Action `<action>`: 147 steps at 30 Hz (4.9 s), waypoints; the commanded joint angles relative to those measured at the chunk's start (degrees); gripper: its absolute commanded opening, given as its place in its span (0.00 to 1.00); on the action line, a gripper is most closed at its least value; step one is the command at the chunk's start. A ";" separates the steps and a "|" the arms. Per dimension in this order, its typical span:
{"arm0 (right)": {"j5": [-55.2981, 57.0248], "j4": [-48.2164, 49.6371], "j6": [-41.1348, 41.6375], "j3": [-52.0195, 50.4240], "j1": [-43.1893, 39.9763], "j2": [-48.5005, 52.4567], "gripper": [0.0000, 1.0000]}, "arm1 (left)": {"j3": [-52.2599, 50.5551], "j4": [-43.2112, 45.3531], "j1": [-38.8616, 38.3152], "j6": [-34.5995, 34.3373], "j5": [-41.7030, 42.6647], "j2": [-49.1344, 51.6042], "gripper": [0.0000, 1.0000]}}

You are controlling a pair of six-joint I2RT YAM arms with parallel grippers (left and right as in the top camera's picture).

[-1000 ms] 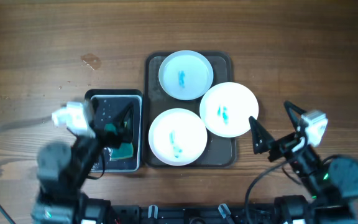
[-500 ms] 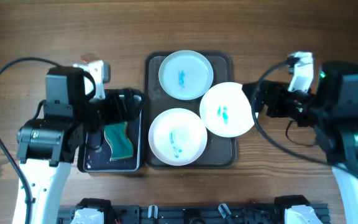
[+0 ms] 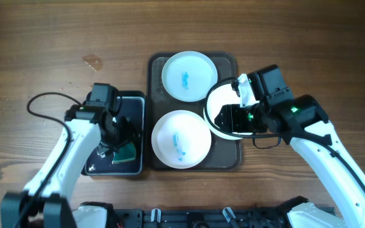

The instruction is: Clean dirty plates on tray and stack at the side

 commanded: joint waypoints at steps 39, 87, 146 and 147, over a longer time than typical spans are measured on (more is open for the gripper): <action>-3.21 18.01 -1.03 -21.66 4.61 4.55 0.53 | 5.09 7.41 -0.11 9.31 0.11 12.07 0.48; 14.75 38.93 11.04 -20.90 4.61 20.09 0.04 | 17.14 -1.86 -7.85 6.49 9.18 1.64 0.04; 17.40 35.71 12.11 -20.90 4.61 20.02 0.04 | 17.03 12.76 -27.50 -10.88 10.86 32.15 0.04; 17.38 35.74 12.13 -20.90 4.61 20.02 0.04 | 17.03 11.43 -26.62 -10.86 8.26 31.58 0.04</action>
